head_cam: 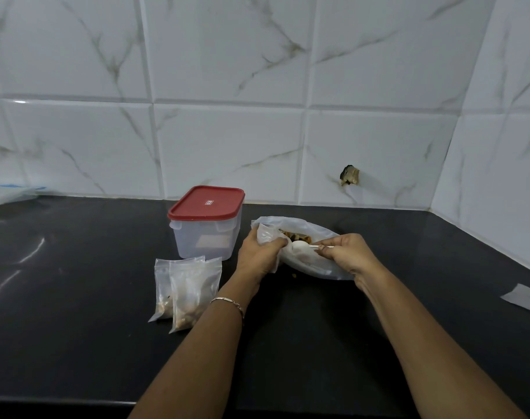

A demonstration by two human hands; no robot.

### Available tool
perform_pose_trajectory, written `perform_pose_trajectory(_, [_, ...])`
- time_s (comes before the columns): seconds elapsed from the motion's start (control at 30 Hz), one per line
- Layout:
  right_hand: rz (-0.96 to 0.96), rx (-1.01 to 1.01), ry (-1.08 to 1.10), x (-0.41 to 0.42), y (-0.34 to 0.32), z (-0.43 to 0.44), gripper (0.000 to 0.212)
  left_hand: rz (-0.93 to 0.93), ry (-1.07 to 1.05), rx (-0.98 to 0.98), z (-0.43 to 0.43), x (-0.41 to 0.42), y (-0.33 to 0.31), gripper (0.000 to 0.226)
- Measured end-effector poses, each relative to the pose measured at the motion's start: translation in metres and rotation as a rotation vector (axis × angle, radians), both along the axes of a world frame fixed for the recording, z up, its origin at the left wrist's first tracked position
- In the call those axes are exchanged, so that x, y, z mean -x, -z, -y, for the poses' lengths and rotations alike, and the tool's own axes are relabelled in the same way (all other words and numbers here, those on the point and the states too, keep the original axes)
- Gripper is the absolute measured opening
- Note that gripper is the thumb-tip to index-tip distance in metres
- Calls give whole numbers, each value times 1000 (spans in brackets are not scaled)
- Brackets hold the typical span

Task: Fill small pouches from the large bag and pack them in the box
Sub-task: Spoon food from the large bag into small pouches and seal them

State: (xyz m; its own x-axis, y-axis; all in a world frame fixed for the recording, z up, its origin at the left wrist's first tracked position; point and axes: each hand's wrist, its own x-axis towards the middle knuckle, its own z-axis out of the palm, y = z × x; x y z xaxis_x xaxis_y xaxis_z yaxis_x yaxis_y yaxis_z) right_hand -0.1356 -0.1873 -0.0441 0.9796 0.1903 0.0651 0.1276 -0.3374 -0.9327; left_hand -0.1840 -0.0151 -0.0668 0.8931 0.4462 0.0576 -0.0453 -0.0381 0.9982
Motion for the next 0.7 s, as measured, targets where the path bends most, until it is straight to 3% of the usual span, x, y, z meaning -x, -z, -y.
perform_pose_trajectory(0.7, [-2, -139, -104, 12, -22, 16, 18, -76, -47, -329, -1, 10, -6, 76])
